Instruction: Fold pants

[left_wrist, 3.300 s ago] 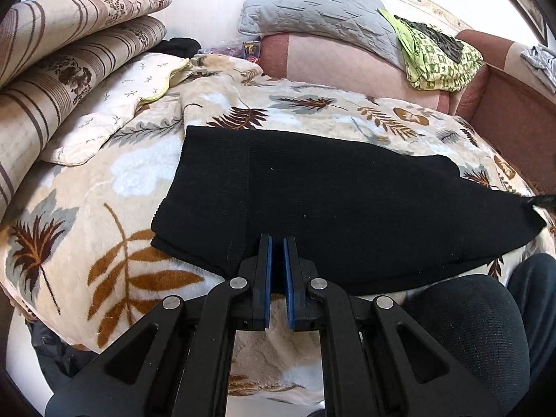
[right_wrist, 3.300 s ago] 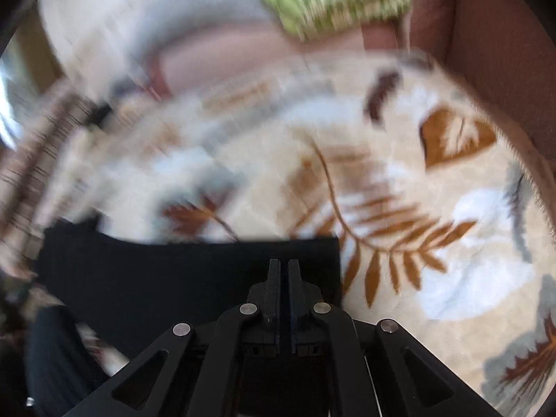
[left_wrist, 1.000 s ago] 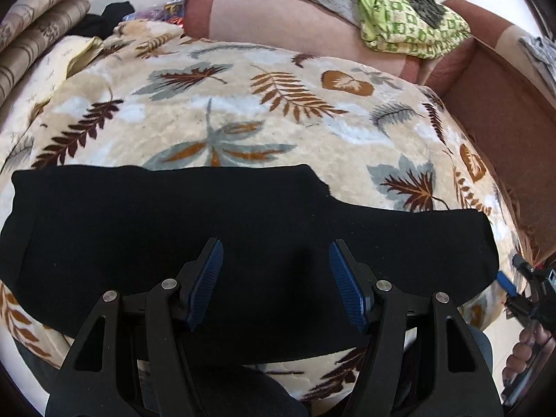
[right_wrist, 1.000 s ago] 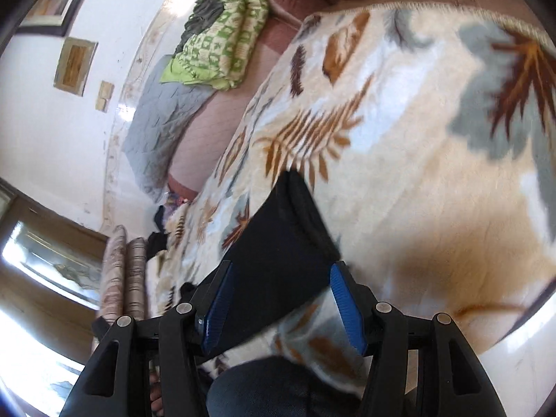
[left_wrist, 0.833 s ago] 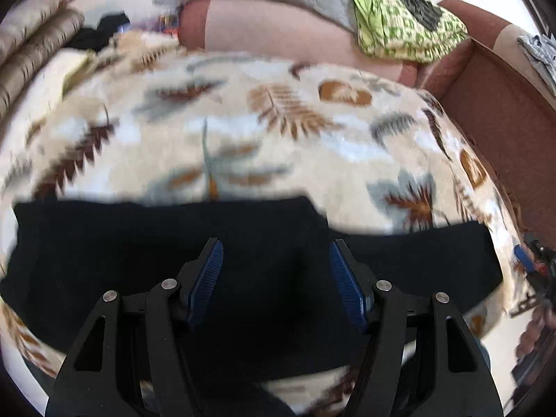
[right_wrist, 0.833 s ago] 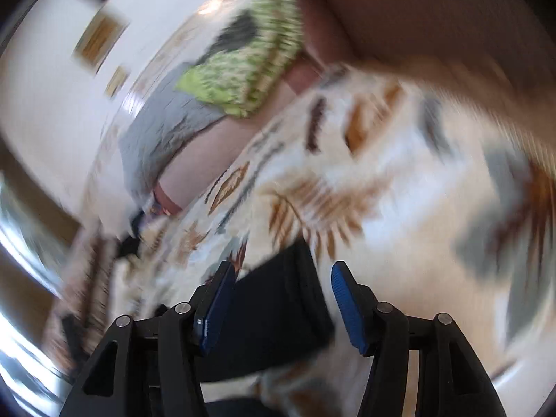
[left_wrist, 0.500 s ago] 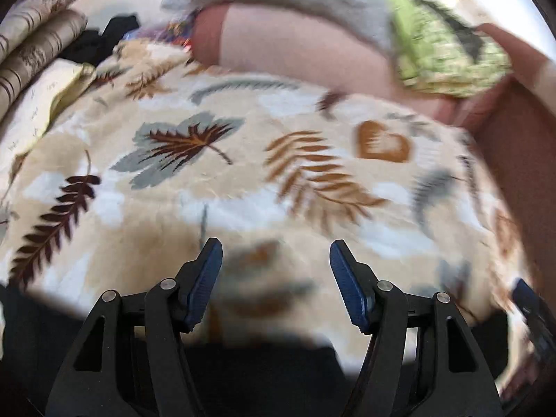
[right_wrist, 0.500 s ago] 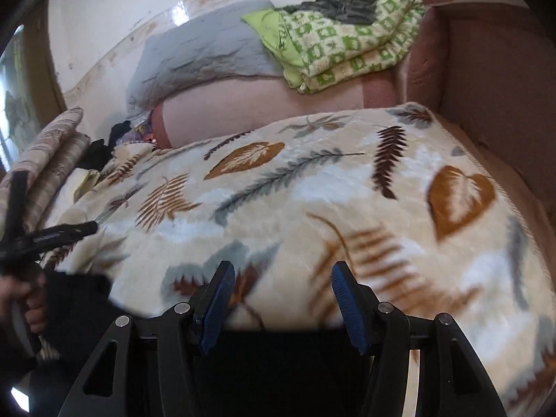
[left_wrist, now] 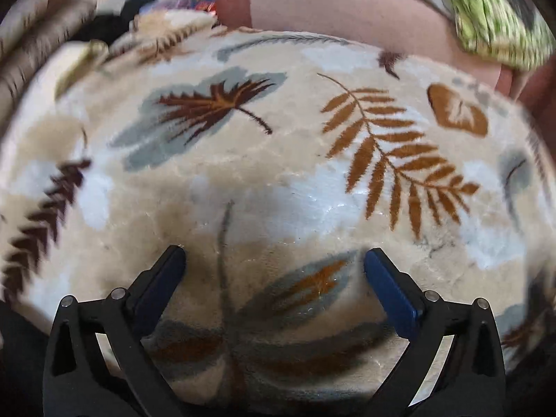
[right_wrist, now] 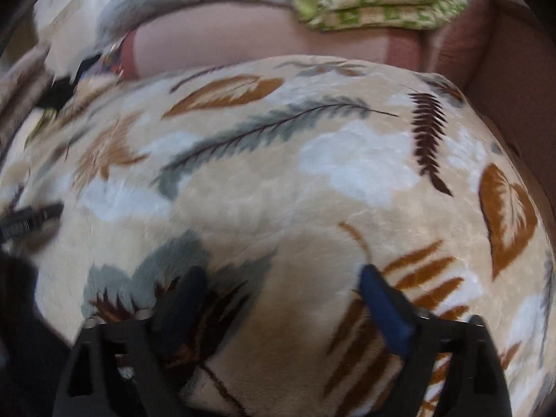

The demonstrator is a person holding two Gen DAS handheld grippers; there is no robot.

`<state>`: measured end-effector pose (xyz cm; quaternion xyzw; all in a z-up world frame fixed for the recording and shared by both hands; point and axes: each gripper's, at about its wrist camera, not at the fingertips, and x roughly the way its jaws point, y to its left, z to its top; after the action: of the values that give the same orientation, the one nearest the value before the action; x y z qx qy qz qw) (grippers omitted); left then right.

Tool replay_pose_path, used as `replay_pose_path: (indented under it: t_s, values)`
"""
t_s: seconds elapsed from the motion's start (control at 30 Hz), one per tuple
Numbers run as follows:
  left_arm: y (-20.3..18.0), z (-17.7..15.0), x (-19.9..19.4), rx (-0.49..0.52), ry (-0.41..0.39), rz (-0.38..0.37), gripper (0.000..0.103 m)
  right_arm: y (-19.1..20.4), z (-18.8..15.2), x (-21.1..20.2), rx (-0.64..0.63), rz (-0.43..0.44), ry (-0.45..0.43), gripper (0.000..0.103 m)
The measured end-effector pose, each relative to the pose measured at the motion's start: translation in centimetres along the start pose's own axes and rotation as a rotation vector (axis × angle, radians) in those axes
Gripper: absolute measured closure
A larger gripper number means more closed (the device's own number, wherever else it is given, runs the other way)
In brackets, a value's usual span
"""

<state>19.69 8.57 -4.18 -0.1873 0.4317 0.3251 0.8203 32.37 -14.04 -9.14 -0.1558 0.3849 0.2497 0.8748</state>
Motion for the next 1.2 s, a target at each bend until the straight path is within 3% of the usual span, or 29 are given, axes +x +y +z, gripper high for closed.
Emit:
replay_pose_path:
  t_s: [0.13,1.2]
  values:
    - [-1.01,-0.17,-0.16,0.039,0.000,0.052,0.000,0.19,0.19,0.61,-0.013,-0.029,0.026,0.000]
    - [-0.82,-0.05,0.02,0.029,0.005,0.036,0.000,0.44,-0.30,0.36,-0.017,-0.046,0.003,0.000]
